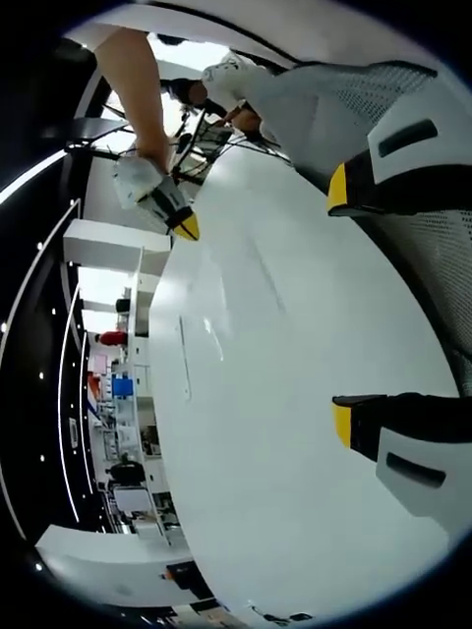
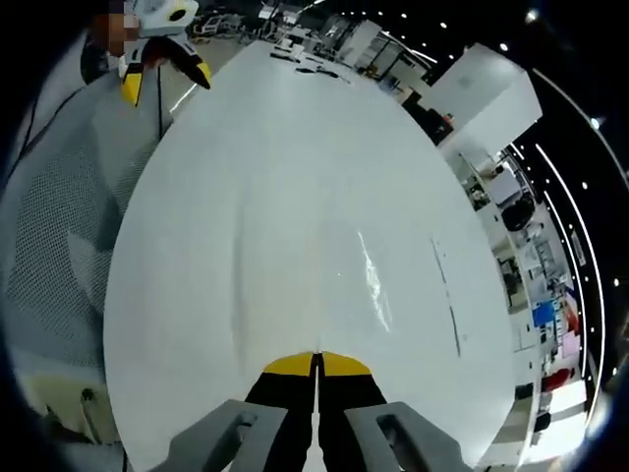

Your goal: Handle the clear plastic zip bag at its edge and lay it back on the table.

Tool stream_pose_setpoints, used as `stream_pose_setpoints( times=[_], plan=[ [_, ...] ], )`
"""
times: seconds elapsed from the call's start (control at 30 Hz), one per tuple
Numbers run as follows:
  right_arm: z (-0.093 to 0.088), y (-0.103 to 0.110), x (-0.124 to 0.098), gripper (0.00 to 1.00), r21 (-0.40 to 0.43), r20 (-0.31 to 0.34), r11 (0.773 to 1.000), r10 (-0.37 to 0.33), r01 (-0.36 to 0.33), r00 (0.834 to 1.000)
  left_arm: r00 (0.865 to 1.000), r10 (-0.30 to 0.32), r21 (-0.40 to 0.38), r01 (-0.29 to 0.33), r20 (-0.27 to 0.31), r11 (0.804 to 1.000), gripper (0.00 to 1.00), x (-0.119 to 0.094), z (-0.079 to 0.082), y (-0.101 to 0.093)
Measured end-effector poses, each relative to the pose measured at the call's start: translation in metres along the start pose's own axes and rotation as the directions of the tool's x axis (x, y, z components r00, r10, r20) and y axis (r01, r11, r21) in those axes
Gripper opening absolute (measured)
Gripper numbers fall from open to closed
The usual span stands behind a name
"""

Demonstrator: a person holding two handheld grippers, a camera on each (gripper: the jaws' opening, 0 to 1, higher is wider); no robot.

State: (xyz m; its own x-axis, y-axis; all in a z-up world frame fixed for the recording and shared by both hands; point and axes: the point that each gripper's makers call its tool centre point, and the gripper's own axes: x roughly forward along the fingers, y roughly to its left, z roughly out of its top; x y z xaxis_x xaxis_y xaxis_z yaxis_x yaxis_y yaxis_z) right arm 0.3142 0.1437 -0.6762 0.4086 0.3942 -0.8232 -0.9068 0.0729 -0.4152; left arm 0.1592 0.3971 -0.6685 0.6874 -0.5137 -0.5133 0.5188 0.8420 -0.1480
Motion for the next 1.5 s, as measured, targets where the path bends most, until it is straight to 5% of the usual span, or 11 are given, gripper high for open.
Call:
stream_pose_setpoints(
  times=[0.77, 1.5],
  plan=[
    [0.058, 0.002, -0.053, 0.00, 0.000, 0.025, 0.999, 0.032, -0.032, 0.999, 0.998, -0.047, 0.118, 0.041, 0.049, 0.992, 0.68, -0.014, 0.043, -0.004],
    [0.080, -0.009, -0.089, 0.00, 0.014, 0.006, 1.000, 0.028, -0.028, 1.000, 0.989, -0.146, 0.326, 0.139, -0.004, 0.935, 0.55, -0.016, 0.115, -0.021]
  ],
)
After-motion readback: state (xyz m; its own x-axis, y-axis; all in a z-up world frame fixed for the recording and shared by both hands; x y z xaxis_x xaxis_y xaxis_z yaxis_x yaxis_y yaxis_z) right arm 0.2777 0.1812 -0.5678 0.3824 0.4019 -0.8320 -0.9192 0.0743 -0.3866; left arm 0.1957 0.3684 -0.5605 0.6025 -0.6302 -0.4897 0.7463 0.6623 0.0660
